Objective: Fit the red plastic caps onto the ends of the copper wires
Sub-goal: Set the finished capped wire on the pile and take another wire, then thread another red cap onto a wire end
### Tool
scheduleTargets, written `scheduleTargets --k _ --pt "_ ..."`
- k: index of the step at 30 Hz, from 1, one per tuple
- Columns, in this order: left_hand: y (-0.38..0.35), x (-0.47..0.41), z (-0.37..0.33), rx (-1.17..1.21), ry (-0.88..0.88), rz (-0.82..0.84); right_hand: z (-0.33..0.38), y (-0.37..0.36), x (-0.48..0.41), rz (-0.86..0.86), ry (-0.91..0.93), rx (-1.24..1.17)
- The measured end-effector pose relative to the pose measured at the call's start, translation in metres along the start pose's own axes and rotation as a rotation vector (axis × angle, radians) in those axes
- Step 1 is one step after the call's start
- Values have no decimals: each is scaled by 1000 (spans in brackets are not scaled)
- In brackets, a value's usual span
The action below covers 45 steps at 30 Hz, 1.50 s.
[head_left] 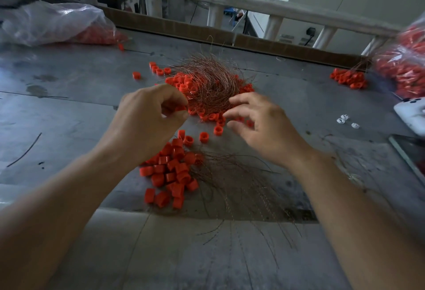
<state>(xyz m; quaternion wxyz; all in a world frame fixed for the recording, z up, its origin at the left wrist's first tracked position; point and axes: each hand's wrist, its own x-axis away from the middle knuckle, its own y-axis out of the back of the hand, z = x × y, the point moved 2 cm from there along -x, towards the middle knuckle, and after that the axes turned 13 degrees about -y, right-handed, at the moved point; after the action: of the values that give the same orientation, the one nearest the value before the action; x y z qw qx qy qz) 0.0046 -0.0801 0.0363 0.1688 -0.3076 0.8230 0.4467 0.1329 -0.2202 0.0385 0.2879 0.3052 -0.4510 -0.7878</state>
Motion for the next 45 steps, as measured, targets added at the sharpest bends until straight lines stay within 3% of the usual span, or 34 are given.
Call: scheduleTargets --k 4,9,17,27,34,39,45 --pt "-2 1 2 12 -10 23 13 -13 -1 72 110 85" --pt "1 1 -1 16 -45 20 11 -22 -3 122 81 149" --pt "0 2 -1 28 -49 30 11 -7 0 -227 156 -137" --pt "-2 3 -3 41 -53 37 4 -5 -1 -324 13 -347" --pt "-1 3 -4 31 -54 51 7 -1 3 -388 53 -334" --pt "-1 2 -6 37 -68 57 6 0 2 -383 29 -320" --pt "-1 2 -8 37 -69 53 -2 -10 -4 -210 -104 -193"
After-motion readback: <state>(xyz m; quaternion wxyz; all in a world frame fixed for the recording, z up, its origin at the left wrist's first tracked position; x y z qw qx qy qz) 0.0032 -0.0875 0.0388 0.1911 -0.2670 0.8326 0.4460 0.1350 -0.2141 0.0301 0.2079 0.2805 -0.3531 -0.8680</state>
